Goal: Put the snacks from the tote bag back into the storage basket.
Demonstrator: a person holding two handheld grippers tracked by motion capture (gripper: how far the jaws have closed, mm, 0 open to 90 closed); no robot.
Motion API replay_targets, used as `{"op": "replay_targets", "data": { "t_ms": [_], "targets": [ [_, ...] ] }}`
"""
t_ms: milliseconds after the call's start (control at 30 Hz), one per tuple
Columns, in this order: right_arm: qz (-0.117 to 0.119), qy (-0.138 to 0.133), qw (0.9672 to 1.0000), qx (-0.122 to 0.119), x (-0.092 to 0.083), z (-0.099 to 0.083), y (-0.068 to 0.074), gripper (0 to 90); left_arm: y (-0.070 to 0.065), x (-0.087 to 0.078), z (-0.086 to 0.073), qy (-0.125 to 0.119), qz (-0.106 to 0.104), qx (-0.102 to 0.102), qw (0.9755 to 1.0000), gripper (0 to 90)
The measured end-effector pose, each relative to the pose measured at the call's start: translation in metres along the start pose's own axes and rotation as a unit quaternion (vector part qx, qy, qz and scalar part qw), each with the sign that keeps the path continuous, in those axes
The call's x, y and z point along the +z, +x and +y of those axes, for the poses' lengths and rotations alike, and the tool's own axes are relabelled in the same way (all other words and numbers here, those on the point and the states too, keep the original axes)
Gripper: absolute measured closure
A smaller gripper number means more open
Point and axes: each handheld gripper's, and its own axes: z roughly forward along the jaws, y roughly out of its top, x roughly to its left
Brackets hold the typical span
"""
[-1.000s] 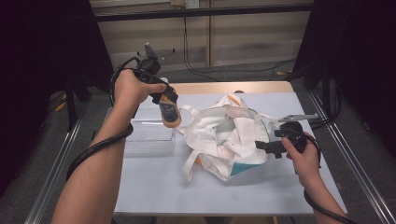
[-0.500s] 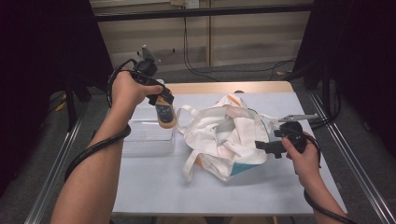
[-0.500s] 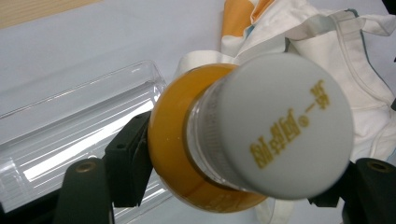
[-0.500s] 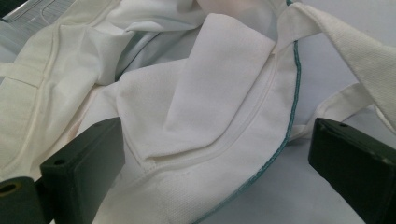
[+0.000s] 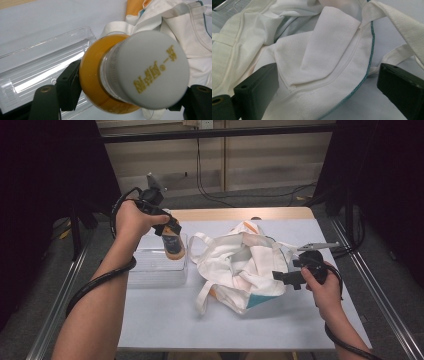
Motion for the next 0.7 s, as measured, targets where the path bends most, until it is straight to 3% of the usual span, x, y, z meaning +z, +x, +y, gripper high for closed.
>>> {"op": "replay_targets", "data": {
  "t_ms": [700],
  "targets": [
    [0.001, -0.002, 1.0, 0.003, -0.002, 0.0, -0.001, 3.5, 0.005, 0.013, -0.009, 0.014, 0.006, -0.004, 0.9999, 30.3]
  ]
}}
